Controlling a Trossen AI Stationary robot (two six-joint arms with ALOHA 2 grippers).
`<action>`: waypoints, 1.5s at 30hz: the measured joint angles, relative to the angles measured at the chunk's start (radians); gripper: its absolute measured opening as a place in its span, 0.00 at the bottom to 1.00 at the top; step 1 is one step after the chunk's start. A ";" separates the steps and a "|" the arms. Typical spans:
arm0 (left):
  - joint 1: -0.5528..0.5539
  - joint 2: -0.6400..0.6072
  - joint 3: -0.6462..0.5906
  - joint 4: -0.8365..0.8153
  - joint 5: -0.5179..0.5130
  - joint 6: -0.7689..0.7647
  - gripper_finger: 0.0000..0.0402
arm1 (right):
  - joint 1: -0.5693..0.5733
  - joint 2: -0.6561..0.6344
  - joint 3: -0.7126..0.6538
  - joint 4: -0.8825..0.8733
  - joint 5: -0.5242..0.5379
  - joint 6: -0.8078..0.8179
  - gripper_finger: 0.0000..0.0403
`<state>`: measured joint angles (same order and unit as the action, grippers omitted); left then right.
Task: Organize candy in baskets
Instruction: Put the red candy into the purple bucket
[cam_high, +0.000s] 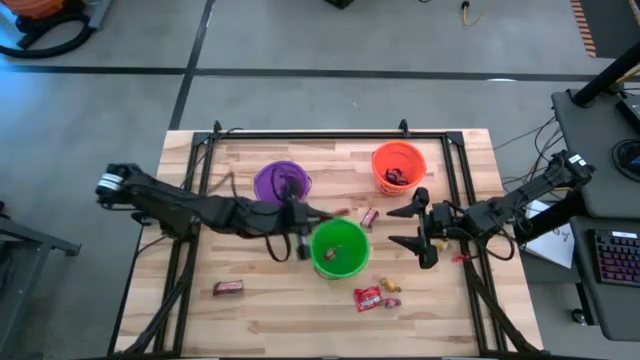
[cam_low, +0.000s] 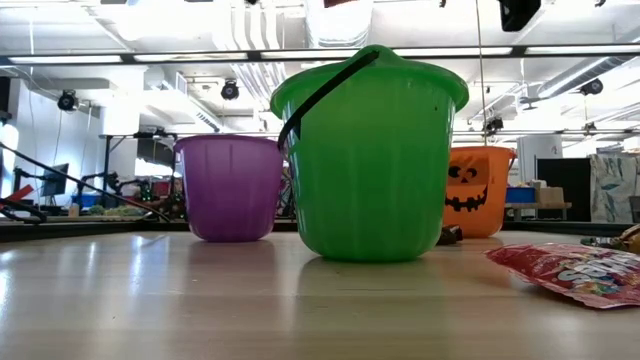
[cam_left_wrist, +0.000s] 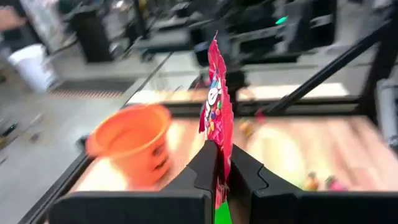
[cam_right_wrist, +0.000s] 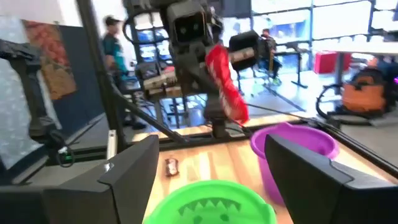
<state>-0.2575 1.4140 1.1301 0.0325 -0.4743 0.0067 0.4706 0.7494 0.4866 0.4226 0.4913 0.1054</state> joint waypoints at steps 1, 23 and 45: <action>0.006 -0.028 0.000 -0.055 -0.018 -0.015 0.00 | 0.000 0.000 0.000 -0.005 0.013 0.007 0.71; 0.333 -0.129 -0.001 -0.662 0.018 -0.218 0.00 | -0.006 0.047 0.000 -0.036 0.036 0.090 0.70; 0.356 0.024 -0.001 -0.778 0.039 -0.309 0.00 | -0.008 0.055 0.000 -0.080 0.036 0.106 0.69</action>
<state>0.0986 1.4382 1.1290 -0.7452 -0.4350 -0.3019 0.4622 0.8040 0.4866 0.3424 0.5274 0.2111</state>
